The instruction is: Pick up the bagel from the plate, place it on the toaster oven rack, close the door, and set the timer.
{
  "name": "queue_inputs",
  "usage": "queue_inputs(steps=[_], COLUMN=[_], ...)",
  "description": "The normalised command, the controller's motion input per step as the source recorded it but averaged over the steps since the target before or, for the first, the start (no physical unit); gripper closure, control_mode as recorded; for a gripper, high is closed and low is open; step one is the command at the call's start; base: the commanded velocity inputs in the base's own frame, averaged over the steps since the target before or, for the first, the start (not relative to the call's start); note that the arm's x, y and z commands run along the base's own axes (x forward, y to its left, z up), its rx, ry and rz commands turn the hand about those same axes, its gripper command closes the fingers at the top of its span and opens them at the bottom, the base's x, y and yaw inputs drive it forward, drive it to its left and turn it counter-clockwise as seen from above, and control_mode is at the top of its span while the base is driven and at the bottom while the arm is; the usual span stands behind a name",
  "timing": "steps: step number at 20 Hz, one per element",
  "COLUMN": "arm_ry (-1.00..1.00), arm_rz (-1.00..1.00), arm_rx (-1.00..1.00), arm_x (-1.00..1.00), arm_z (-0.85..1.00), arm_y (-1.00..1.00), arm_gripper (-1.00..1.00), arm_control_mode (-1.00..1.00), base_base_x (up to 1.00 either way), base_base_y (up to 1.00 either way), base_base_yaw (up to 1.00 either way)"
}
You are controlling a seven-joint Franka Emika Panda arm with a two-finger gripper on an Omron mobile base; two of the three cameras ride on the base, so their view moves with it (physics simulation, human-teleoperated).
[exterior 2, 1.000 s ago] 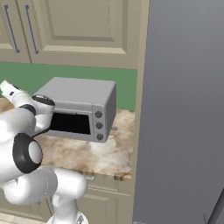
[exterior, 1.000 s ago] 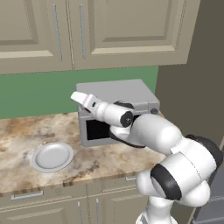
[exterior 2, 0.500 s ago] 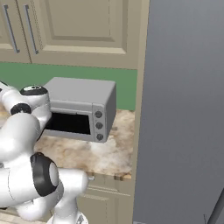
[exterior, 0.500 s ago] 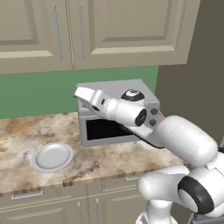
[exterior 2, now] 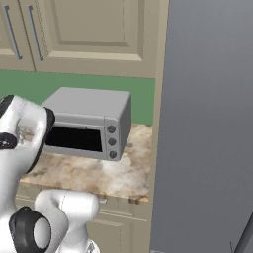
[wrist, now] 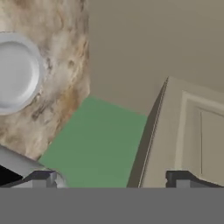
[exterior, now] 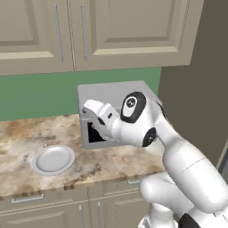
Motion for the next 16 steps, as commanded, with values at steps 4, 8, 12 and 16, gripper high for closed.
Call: queue_inputs(steps=[4,8,12,16], arm_ry=[0.37,0.41,0.58,0.59], arm_rz=[-0.33,-0.31,-0.28,-0.19], arm_rx=[0.03,0.01,0.02,0.16], arm_x=[-0.88,-0.69,-0.36,-0.29], arm_z=[1.0,1.0,1.0,1.0], arm_y=[0.0,0.0,0.0,0.0], arm_gripper=[-1.0,-1.0,-1.0,-1.0], arm_control_mode=[-1.0,-1.0,-1.0,-1.0], base_base_x=[0.0,0.0,0.0,0.0], base_base_y=[0.0,0.0,0.0,0.0], base_base_yaw=[0.0,0.0,0.0,0.0])
